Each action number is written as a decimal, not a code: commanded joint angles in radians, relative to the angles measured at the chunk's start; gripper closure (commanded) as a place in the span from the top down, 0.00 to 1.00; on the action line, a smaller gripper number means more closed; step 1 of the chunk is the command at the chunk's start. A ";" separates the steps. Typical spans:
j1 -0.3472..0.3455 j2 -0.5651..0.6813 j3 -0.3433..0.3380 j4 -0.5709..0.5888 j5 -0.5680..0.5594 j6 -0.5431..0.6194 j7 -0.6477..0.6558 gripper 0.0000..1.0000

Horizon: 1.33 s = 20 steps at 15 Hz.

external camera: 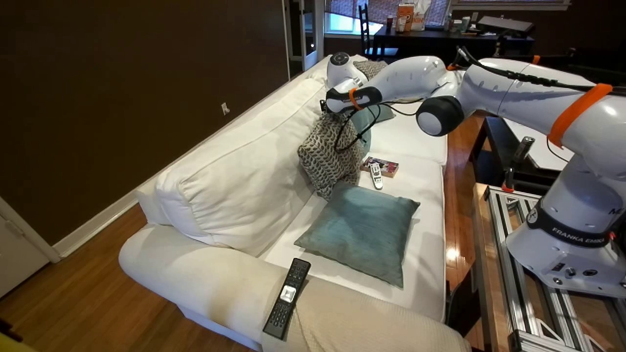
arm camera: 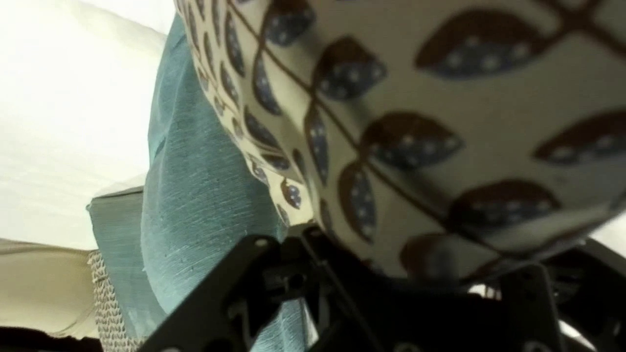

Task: Move the first left blue pillow forward, then put the first left brown pillow on the blue pillow

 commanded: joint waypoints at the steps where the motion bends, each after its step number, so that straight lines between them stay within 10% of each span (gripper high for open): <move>1: -0.019 -0.030 0.114 -0.011 0.083 -0.092 -0.051 0.22; 4: -0.042 -0.060 0.179 -0.012 0.144 -0.145 -0.065 0.03; 20: -0.142 -0.276 0.451 0.000 0.438 -0.351 -0.091 0.05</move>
